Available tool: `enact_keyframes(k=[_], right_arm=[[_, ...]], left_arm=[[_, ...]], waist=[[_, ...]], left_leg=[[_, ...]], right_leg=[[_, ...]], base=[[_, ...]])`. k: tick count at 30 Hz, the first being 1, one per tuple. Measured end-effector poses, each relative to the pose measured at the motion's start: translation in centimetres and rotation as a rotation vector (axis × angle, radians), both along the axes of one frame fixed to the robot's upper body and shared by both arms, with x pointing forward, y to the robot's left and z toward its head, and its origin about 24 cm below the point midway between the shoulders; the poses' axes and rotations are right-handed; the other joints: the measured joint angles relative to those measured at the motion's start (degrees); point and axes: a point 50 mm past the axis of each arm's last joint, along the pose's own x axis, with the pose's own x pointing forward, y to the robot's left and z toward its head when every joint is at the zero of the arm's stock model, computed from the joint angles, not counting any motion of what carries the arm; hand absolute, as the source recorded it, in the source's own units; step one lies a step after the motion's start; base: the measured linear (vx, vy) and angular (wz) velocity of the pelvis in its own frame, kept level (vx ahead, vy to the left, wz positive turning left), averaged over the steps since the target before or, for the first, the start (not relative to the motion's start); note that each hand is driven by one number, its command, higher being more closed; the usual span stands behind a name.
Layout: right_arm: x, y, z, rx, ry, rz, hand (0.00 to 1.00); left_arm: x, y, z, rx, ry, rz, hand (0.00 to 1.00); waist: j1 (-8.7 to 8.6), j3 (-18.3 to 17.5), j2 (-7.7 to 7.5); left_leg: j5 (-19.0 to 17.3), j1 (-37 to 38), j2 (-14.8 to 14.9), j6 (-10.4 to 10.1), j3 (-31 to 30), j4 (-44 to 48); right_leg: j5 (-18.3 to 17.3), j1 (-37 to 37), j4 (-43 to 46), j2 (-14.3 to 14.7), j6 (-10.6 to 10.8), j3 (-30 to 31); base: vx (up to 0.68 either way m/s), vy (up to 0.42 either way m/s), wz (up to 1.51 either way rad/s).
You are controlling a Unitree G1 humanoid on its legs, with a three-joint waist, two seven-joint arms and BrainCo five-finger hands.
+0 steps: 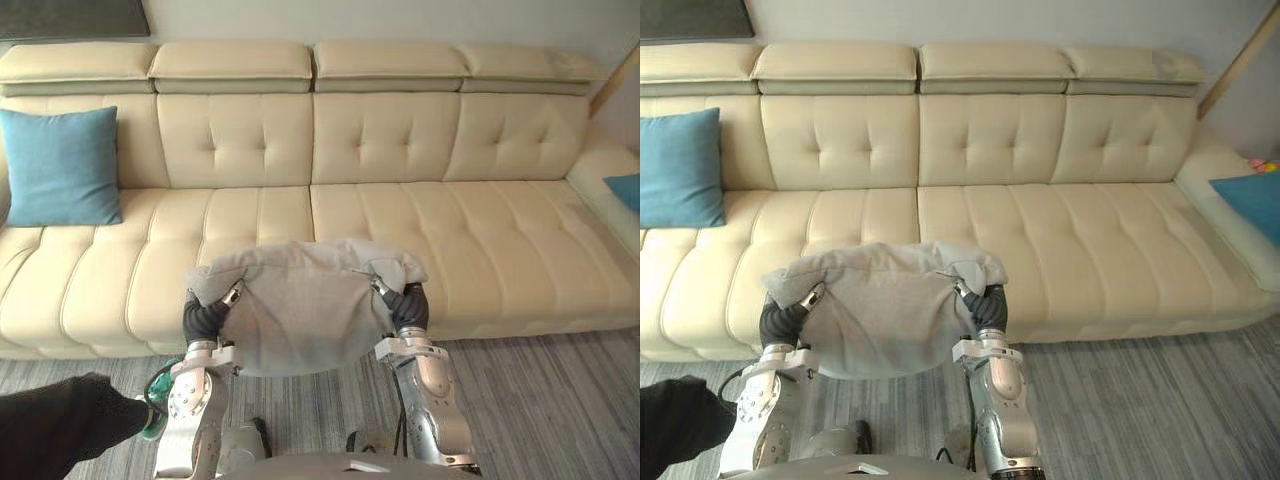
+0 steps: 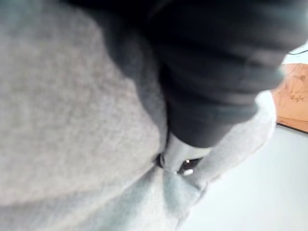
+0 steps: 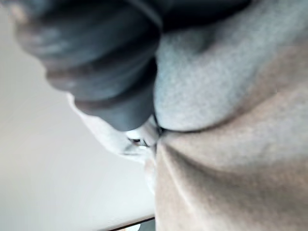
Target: Pick up cushions and gather them together orderly.
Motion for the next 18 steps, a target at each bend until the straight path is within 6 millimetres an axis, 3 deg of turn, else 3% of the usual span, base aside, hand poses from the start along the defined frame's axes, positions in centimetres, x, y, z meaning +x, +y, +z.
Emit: enact_keyframes(k=[1,2,4,6,7,8,10,12,13,14,15,16,17,18], right_arm=[[0.5,0.0,0.1,-0.007,-0.008,0.006,1.0],[0.8,0.1,0.2,-0.01,-0.012,0.009,1.0],[1.5,-0.1,0.8,-0.013,-0.037,0.001,1.0],[1.7,-0.4,1.0,-0.018,-0.045,-0.007,1.0],[1.6,-0.5,1.1,-0.011,-0.049,-0.02,1.0],[1.6,-0.7,1.2,-0.019,-0.057,-0.022,1.0],[0.8,-1.2,0.2,-0.028,-0.007,-0.041,1.0],[0.1,-1.6,-0.5,-0.038,0.022,-0.041,1.0],[-0.1,-1.7,-0.5,-0.039,0.024,-0.043,1.0],[-0.4,-1.8,-0.3,-0.028,0.02,-0.046,1.0],[-1.0,-1.9,0.3,-0.001,-0.002,-0.048,1.0],[-1.4,-1.9,0.8,0.005,-0.021,-0.042,1.0],[-1.5,-1.8,1.1,0.007,-0.035,-0.032,1.0],[-1.5,-1.9,2.1,0.01,-0.076,-0.019,1.0]], left_arm=[[0.3,0.1,0.1,0.009,-0.005,-0.003,1.0],[0.5,0.1,0.2,0.013,-0.01,-0.004,1.0],[1.3,0.1,0.6,0.033,-0.032,-0.02,1.0],[1.9,0.3,0.6,0.051,-0.034,-0.026,1.0],[2.1,0.4,0.9,0.069,-0.046,-0.034,1.0],[2.4,0.0,0.9,0.067,-0.055,-0.046,1.0],[2.2,-0.6,0.0,0.057,-0.015,-0.067,1.0],[1.6,-1.2,-0.4,0.023,0.004,-0.075,1.0],[1.5,-1.3,-0.5,0.008,0.009,-0.074,1.0],[1.0,-1.7,-0.8,-0.038,0.023,-0.067,1.0],[0.6,-2.0,-1.2,-0.071,0.042,-0.06,1.0],[0.3,-2.2,-1.4,-0.09,0.051,-0.062,1.0],[0.2,-2.2,-1.6,-0.096,0.057,-0.061,1.0],[0.1,-2.3,-1.6,-0.115,0.061,-0.061,1.0]], waist=[[-0.13,0.1,-0.07],[-0.23,0.1,-0.05],[-0.38,0.3,0.11],[-0.6,0.4,0.09],[-1.66,0.3,-2.44],[-2.28,1.4,-1.87],[-3.11,1.5,-0.39],[-3.74,0.4,1.65],[-3.71,0.3,1.96],[-3.69,0.1,2.84],[-3.57,0.2,3.27],[-3.69,0.2,3.32],[-3.55,0.2,3.33],[-2.79,0.1,3.23]], left_leg=[[-0.3,0.1,0.1,0.5,-1.0,-0.1],[-0.3,-0.3,0.1,0.6,-1.4,-0.2],[0.3,-1.5,0.0,1.4,-2.5,-1.5],[0.4,-1.2,-0.5,1.7,-3.8,-5.5],[0.1,-1.0,-4.1,2.7,-6.7,-4.6],[-2.1,-1.2,-4.1,-1.1,-8.5,0.1],[-4.1,-0.8,-3.7,-1.9,-10.9,1.5],[-5.3,-1.8,-0.8,-3.5,-13.4,1.5],[-5.9,-1.9,0.1,-3.7,-13.7,2.5],[-6.6,-4.9,1.7,-5.1,-13.9,14.3],[-5.2,-6.6,3.1,-6.1,-13.2,22.7],[-3.4,-7.8,4.3,-6.8,-11.9,26.4],[-2.0,-8.3,5.0,-6.6,-10.8,28.5],[1.8,-10.4,6.5,-6.3,-8.5,32.9]], right_leg=[[-4.1,-0.8,-1.5,0.7,1.0,-0.3],[-4.8,-1.2,-3.5,1.4,1.5,-0.4],[-4.2,-2.3,-12.0,3.5,2.2,-0.3],[-0.6,-2.3,-21.6,5.2,3.4,0.2],[-0.6,-2.2,-25.0,3.5,3.7,2.1],[2.4,-1.8,-23.2,3.3,4.5,3.3],[3.0,-1.8,-18.8,4.1,3.9,3.6],[-0.5,-2.3,-17.6,6.3,2.3,-0.1],[-1.1,-2.0,-17.9,7.0,2.0,-0.7],[-2.7,-1.5,-17.4,8.9,0.3,-2.0],[-4.7,-0.5,-15.9,10.0,-1.1,-3.0],[-4.9,0.0,-14.5,10.4,-1.2,-3.6],[-5.1,0.5,-14.3,10.6,-1.4,-3.5],[-5.4,1.9,-15.1,10.5,-1.9,-2.8]], base=[[0.0,0.079,0.11],[-0.01,0.07,0.21],[0.02,0.015,0.3],[0.12,-0.035,0.52],[0.28,-0.093,0.78],[0.28,-0.132,0.79],[0.2,-0.185,0.59],[0.28,-0.267,0.49],[0.32,-0.28,0.27],[0.39,-0.25,0.18],[0.39,-0.246,0.17],[0.35,-0.19,0.07],[0.26,-0.101,-0.14],[0.32,-0.085,-0.29]])
